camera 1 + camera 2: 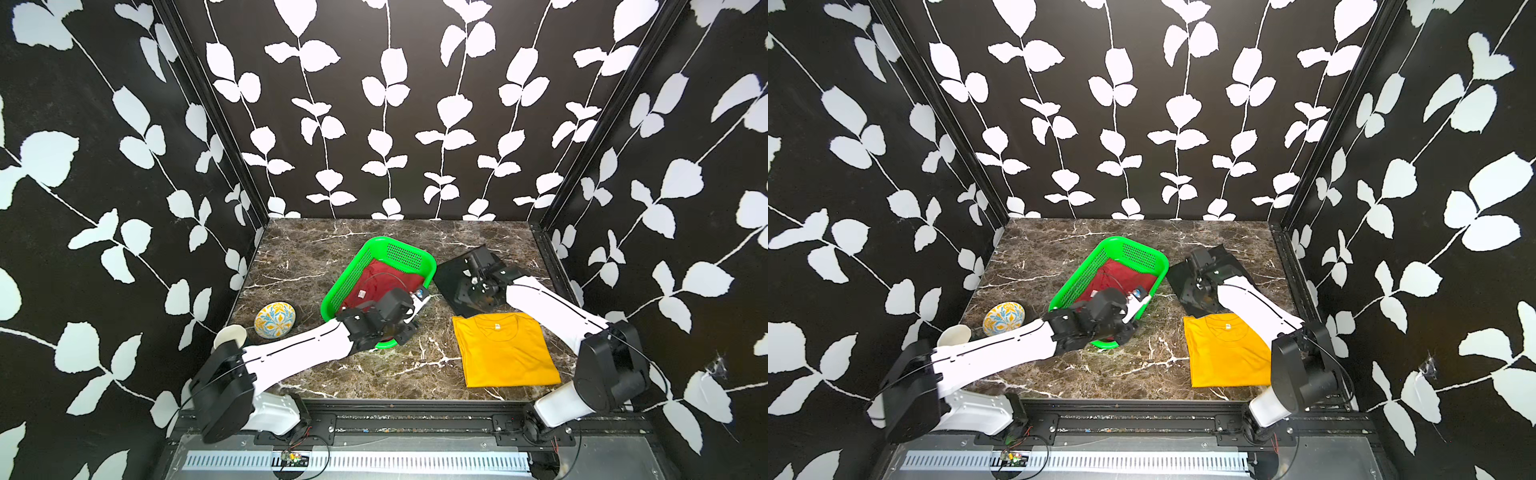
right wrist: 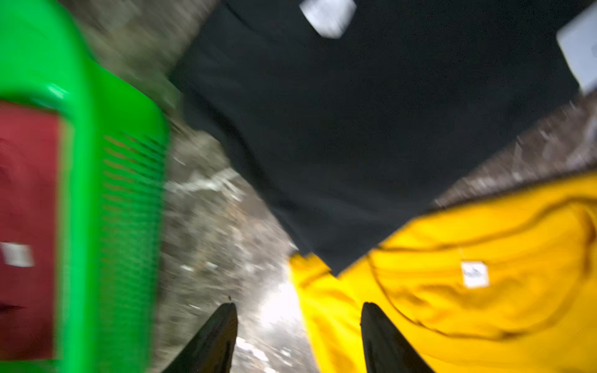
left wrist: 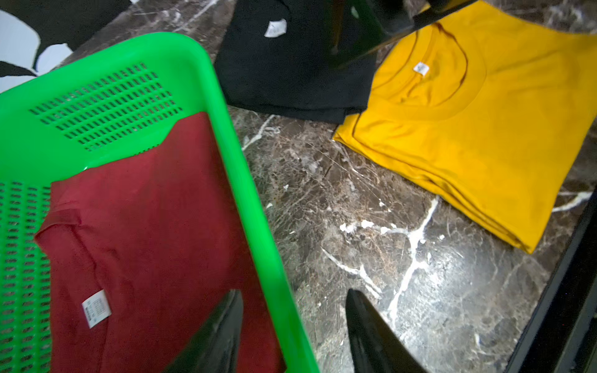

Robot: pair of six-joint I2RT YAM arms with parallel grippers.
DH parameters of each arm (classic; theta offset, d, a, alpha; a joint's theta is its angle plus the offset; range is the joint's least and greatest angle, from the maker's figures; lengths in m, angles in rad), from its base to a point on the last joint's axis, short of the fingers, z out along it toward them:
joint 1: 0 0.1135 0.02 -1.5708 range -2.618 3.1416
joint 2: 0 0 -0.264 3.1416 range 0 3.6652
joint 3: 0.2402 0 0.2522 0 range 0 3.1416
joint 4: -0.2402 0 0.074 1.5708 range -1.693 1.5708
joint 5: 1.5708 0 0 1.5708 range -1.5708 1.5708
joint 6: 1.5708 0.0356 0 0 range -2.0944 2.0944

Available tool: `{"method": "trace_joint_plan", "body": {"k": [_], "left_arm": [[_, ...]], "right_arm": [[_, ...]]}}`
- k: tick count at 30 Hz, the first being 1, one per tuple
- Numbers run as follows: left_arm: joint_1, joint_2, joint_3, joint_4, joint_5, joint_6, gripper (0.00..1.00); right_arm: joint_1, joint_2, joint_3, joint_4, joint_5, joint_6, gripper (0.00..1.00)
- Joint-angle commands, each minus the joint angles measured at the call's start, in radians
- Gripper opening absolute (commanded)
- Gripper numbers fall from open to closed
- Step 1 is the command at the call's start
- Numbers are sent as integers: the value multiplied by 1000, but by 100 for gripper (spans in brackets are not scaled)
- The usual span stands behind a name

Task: Put the folded t-shirts into the basket
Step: Pick up the T-shirt from the center of the board.

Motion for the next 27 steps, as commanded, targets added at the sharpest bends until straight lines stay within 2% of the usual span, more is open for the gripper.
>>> {"method": "trace_joint_plan", "body": {"k": [1,5,10,11,15,19,23,27], "left_arm": [[-29,25,42,7,-22,46,54],[-33,30,36,56,48,27,54],[-50,61,29,108,133,23,54],[-52,72,30,112,132,21,54],[-51,84,35,103,94,18,54],[-43,55,18,111,39,30,55],[-3,66,7,113,79,5,55],[2,132,39,87,127,-1,56]], "right_arm": [[-7,-22,-97,-10,-7,-9,57],[-4,6,-192,46,-129,-5,51],[32,78,-241,69,-180,-27,30],[45,104,-243,64,-188,-31,29],[129,103,-271,67,-211,-11,28],[229,97,-309,111,-294,28,28],[331,96,-347,139,-337,79,30],[353,9,-370,105,-357,116,38]]}}
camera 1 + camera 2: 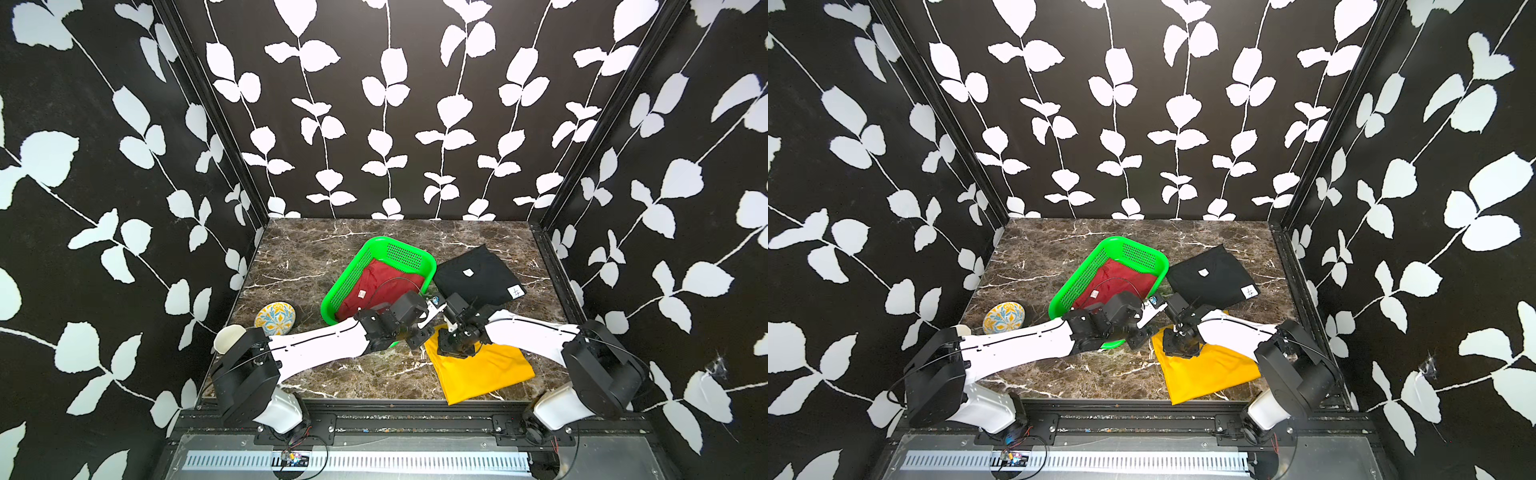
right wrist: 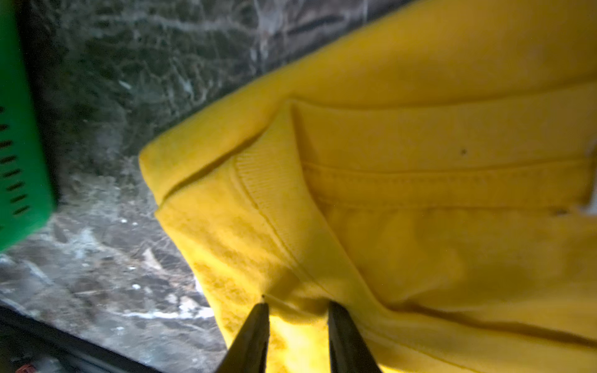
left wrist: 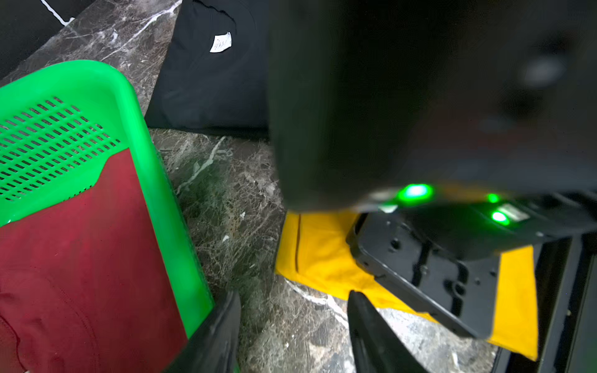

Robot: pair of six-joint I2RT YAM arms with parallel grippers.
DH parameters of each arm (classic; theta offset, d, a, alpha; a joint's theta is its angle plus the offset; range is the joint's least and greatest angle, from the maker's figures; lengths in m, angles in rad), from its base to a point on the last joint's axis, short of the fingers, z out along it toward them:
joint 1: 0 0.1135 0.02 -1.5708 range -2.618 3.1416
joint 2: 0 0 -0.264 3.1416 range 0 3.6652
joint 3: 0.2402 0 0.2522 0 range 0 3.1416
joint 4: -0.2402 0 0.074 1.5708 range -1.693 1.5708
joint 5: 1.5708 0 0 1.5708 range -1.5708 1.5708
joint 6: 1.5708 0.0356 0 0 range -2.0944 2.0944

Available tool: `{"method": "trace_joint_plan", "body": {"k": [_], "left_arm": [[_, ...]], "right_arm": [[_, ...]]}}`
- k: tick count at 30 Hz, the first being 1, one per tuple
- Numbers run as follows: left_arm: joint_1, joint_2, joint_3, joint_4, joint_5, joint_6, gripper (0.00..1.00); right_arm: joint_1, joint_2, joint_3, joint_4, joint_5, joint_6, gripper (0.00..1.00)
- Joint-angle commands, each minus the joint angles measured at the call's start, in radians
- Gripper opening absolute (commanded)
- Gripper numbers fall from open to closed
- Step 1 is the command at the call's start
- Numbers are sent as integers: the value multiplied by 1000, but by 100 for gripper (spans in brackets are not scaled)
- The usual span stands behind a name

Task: Put the folded t-shirts into the basket
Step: Pick up the T-shirt from the center of the board.

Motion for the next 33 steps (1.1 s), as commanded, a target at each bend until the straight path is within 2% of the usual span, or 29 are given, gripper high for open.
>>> {"method": "trace_joint_plan", "body": {"k": [1,6,9,14,18,26,33], "left_arm": [[12,74,35,-8,42,-22,56],[11,159,95,-18,93,-26,57],[11,209,150,-56,120,-21,57],[10,239,165,-40,171,-44,57],[10,266,176,-69,180,-54,58],[10,292,142,-53,210,-92,60],[4,346,148,-86,278,-117,65]], "right_arm": [[71,-34,-77,-96,-65,61,40],[33,-256,19,-306,97,57,50],[-87,-345,46,-393,169,47,51],[-288,-443,57,-390,178,37,51],[-379,-431,93,-406,205,10,52],[-548,-354,86,-382,159,-30,53],[-574,-313,107,-360,151,-54,55]]}}
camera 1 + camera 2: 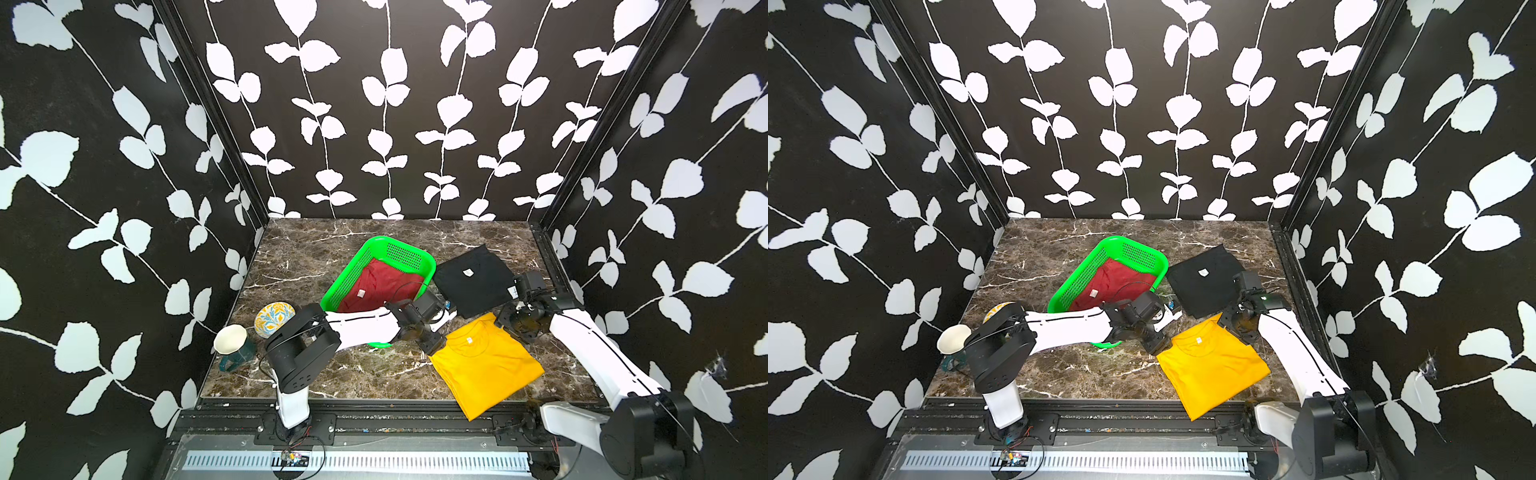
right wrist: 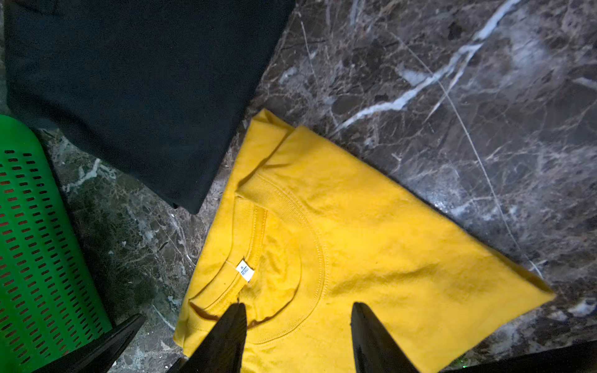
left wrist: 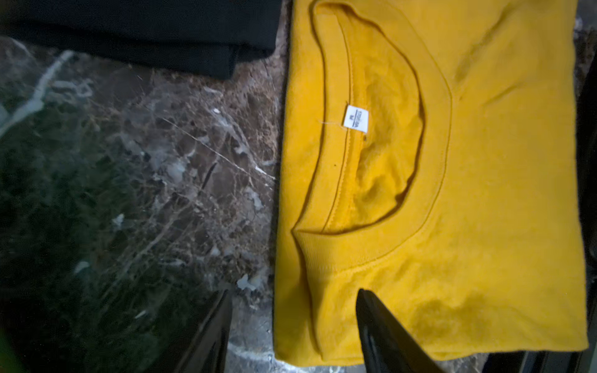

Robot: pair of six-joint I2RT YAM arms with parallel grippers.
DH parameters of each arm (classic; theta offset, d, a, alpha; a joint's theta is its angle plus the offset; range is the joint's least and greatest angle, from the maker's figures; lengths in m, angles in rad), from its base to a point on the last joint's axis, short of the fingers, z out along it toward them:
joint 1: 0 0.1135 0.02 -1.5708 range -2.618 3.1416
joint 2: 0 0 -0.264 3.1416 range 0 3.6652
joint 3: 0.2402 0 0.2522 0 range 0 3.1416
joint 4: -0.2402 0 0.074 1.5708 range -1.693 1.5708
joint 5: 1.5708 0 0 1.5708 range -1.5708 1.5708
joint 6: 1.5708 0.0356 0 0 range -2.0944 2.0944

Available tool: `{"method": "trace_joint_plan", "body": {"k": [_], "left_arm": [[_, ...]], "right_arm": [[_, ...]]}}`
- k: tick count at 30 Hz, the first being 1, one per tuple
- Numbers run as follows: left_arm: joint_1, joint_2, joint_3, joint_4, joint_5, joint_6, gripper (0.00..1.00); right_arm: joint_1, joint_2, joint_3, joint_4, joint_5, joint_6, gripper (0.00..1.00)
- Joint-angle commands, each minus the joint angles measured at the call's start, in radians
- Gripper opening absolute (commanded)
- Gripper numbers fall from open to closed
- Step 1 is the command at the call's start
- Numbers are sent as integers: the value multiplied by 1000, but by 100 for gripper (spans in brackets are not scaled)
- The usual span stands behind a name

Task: Put the folded t-shirts into the basket
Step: Pick up the T-shirt from the center of the board.

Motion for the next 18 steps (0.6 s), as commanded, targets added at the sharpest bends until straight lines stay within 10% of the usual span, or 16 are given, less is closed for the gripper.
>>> {"method": "trace_joint_plan", "body": {"k": [1,18], "left_arm": [[-4,13,-5,-37,59,-24,66],[15,156,33,-116,201,-139,63]], "right_arm": [[-4,20,26,3,-5,-28,55],[-5,58,104,-53,-63,-95,60]]}}
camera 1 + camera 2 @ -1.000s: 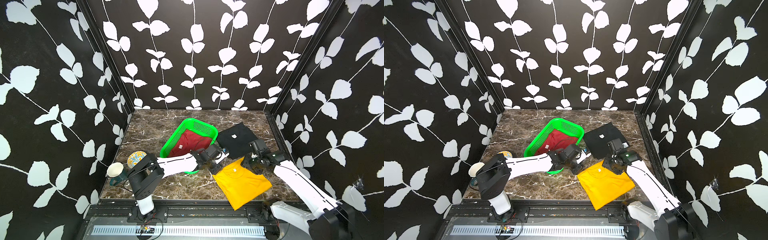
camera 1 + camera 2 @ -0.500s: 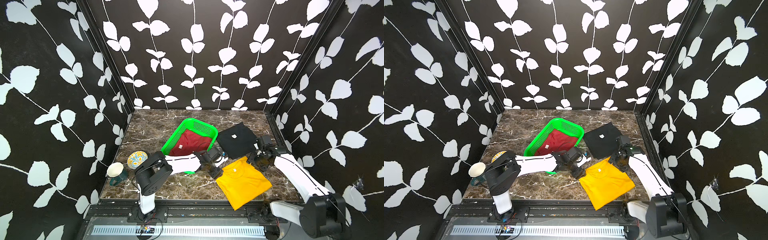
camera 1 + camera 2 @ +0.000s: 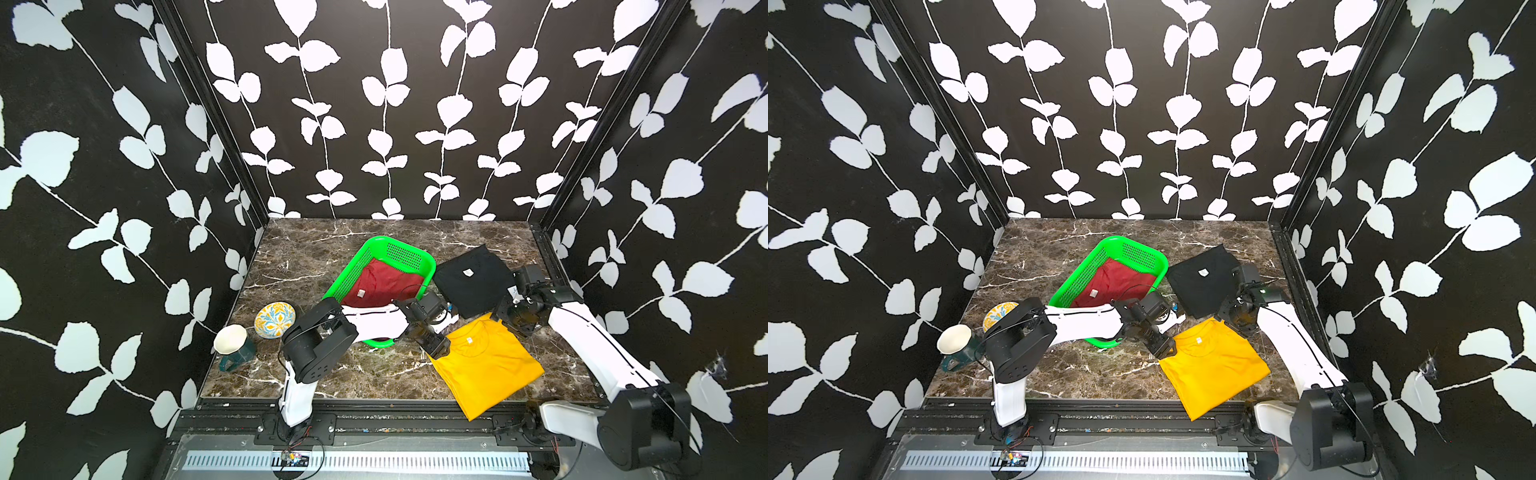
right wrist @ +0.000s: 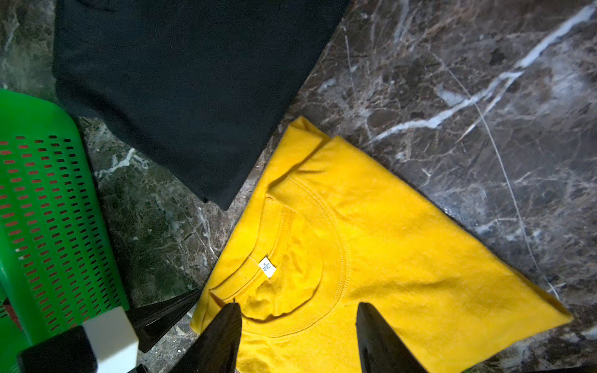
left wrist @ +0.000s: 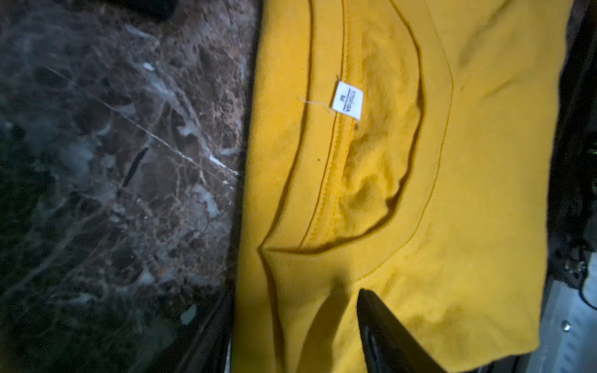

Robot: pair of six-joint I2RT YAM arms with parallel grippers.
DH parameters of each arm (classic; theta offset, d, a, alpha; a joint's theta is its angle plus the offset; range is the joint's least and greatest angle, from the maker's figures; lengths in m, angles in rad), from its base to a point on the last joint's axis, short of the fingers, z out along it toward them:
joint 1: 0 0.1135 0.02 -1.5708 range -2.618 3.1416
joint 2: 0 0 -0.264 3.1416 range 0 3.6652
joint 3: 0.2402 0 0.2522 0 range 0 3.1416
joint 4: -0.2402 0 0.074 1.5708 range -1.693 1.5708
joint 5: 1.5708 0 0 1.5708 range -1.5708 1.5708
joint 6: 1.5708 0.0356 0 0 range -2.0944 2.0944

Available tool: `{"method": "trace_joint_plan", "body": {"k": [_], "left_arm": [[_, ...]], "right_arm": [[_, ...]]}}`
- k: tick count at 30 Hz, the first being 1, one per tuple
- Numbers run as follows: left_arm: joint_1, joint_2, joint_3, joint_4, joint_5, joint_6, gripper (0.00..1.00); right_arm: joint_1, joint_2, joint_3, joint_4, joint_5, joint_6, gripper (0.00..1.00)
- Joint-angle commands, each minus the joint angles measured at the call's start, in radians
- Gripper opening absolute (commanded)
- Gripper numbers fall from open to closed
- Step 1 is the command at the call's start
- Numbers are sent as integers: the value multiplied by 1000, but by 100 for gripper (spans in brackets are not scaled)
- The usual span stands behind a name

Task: Put the folded t-shirts into the basket
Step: Pick up the T-shirt from the center of the board.

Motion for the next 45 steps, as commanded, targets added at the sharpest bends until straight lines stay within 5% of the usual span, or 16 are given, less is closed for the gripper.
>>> {"method": "trace_joint_plan", "body": {"k": [1,12,16,21,26,45], "left_arm": [[-1,38,-46,-77,58,-48,62],[2,31,-74,-106,79,-105,56],[10,64,-41,-141,63,-95,22],[-4,22,-24,-111,61,-45,0],[-64,-57,10,-164,-61,30,0],[-166,-262,-74,-179,-212,153,0]], "right_arm": [[-3,15,32,-49,-11,-38,60],[-3,35,52,-47,-42,-45,60],[-2,49,42,-36,-38,-43,60],[10,89,4,20,-94,-10,60],[50,150,5,21,-90,-28,63],[199,421,191,-23,-42,-11,74]]}}
